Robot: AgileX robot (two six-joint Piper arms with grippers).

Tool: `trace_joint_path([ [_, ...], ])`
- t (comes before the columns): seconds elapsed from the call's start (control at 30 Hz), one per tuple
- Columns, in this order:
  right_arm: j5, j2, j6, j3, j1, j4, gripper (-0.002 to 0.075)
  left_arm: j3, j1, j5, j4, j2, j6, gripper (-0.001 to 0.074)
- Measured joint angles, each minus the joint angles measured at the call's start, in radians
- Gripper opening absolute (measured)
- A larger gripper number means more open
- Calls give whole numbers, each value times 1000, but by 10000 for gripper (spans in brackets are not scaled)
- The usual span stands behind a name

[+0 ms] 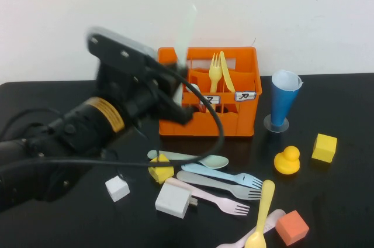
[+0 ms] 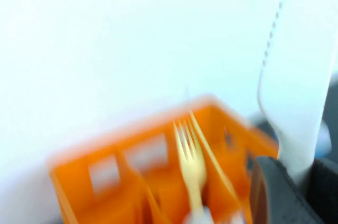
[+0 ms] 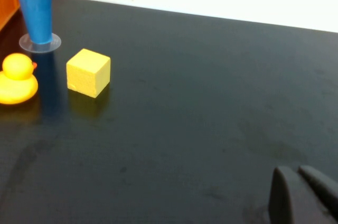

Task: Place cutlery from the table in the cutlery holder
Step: Place the knife on the box

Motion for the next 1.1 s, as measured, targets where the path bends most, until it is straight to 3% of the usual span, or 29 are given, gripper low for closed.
trace_joint_path([
  [0.37, 0, 0, 0, 0, 0, 0, -3, -33, 58, -509, 0, 189, 2, 99],
  [0.83, 0, 0, 0, 0, 0, 0, -3, -397, -23, -430, 45, 510, -43, 99],
  [1.1, 0, 0, 0, 0, 0, 0, -3, -489, -50, -364, 41, 637, -80, 99],
])
